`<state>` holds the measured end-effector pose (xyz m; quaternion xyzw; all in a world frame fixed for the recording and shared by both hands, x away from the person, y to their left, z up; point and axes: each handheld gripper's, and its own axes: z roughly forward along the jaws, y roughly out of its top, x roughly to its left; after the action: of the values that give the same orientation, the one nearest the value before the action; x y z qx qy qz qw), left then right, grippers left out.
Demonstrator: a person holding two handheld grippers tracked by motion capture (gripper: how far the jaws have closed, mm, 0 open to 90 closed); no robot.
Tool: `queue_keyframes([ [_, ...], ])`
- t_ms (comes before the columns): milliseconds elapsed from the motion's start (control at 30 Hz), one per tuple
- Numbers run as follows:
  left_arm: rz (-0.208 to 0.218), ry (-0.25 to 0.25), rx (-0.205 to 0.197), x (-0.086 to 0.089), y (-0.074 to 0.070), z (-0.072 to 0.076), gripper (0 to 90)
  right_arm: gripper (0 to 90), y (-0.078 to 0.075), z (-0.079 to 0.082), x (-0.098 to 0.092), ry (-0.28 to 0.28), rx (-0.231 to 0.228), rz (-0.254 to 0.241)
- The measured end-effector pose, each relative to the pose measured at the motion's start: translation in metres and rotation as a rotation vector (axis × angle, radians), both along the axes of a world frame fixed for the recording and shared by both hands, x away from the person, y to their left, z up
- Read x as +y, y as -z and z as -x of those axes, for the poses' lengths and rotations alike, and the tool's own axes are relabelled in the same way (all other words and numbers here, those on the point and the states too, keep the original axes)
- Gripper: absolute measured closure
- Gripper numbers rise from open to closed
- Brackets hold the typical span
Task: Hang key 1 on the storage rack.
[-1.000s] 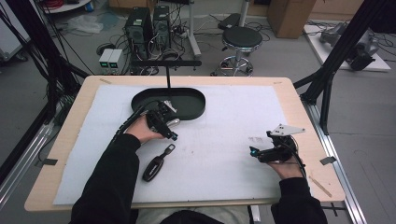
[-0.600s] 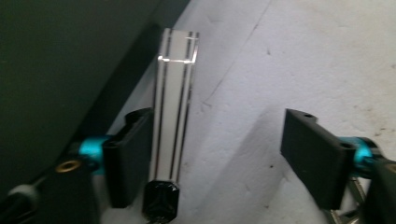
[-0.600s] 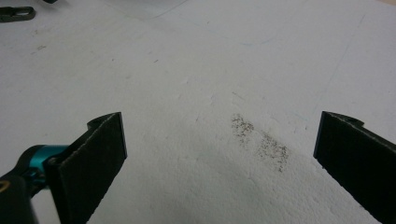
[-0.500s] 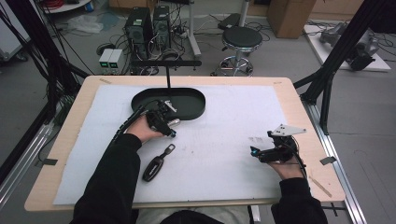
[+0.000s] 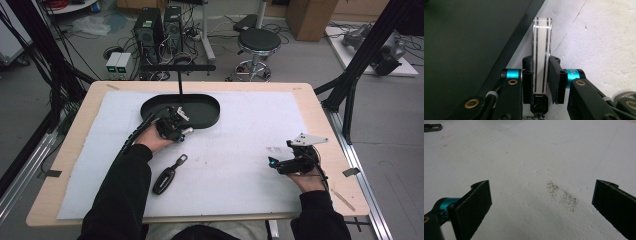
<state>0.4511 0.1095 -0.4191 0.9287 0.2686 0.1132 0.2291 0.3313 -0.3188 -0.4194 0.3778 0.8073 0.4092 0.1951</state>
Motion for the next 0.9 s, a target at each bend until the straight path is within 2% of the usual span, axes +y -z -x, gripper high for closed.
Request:
queue_keyframes([
  [33,0.007,0.000,-0.002,0.001,0.000,-0.001,75.2,1.7,0.000,0.000,0.000,0.000,0.000,0.000],
  [100,-0.010,-0.002,-0.027,0.001,-0.001,0.000,75.3,1.7,-0.001,0.001,0.000,-0.004,-0.004,0.000],
  [233,-0.003,-0.011,-0.019,0.007,-0.008,0.001,75.2,1.8,-0.001,0.001,0.000,-0.007,-0.004,-0.004],
  [467,0.079,-0.037,-0.036,0.023,-0.034,0.008,75.3,1.7,-0.001,0.002,-0.002,-0.005,-0.006,-0.014],
  [667,0.118,-0.058,-0.050,0.035,-0.051,0.014,75.4,1.7,-0.002,0.003,-0.001,-0.007,-0.011,-0.012],
  [767,0.113,-0.058,-0.069,0.039,-0.057,0.016,75.4,1.7,-0.002,0.003,-0.002,-0.003,-0.006,-0.017],
  [900,0.111,-0.068,-0.066,0.046,-0.063,0.017,75.4,1.7,-0.001,0.002,-0.002,-0.004,-0.006,-0.018],
])
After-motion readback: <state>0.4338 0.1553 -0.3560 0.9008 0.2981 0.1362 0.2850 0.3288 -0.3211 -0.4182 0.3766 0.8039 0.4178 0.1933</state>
